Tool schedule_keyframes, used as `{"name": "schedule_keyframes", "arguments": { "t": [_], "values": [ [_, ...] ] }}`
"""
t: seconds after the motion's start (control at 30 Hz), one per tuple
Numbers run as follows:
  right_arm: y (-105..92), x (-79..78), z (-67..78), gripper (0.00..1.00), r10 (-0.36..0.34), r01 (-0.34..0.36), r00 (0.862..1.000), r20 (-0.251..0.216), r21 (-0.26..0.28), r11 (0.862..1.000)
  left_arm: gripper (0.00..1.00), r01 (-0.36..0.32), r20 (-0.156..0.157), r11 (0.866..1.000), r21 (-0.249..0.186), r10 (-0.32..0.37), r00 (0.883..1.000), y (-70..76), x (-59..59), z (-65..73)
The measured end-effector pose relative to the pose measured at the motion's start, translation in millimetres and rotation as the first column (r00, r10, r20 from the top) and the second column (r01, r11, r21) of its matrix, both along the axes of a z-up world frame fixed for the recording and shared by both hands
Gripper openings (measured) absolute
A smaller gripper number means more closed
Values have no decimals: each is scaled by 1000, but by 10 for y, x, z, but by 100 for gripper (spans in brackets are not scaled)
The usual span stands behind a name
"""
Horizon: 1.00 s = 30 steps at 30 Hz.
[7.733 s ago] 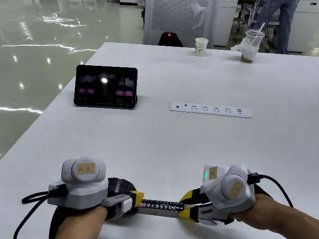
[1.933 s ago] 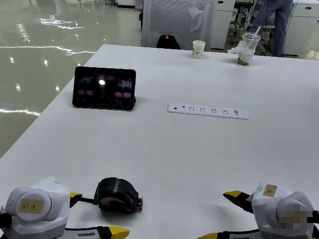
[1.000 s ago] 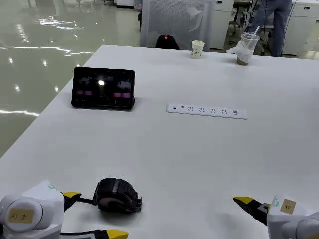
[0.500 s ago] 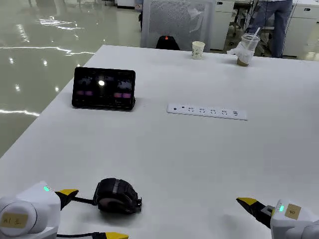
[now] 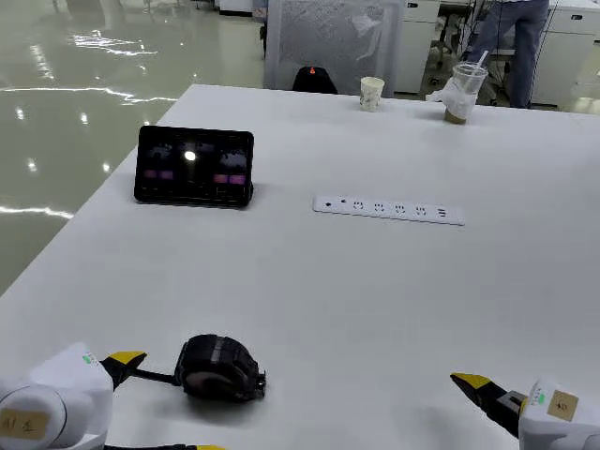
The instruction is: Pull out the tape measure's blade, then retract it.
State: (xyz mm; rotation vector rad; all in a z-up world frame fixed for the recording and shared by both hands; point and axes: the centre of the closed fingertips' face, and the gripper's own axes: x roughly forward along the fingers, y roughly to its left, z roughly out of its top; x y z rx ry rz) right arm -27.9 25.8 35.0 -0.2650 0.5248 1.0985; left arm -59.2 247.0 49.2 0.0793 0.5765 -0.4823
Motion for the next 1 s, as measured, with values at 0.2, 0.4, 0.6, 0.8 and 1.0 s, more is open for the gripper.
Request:
{"name": "schedule_keyframes", "arguments": {
  "t": [0.2, 0.4, 0.6, 0.8, 1.0],
  "values": [
    [-27, -13, 8, 99, -8, 8, 1000, 4, 6, 1000, 99, -6, 10, 1000, 8, 6, 1000, 16, 4, 21],
    [-55, 0, 29, 99, -19, 19, 1000, 10, 9, 1000, 99, 4, 34, 1000, 28, -5, 999, 22, 7, 68],
    [-91, 3, 50, 99, -31, 30, 999, 13, 13, 999, 99, 3, 41, 1000, 27, -4, 999, 2, 9, 137],
    [-118, -10, 45, 99, -32, 32, 999, 12, 9, 999, 99, 9, 47, 1000, 23, -10, 999, -2, 16, 161],
    [-133, -15, 59, 99, -38, 38, 999, 12, 12, 999, 99, 9, 48, 1000, 12, -9, 999, 13, 21, 175]
  ]
}}
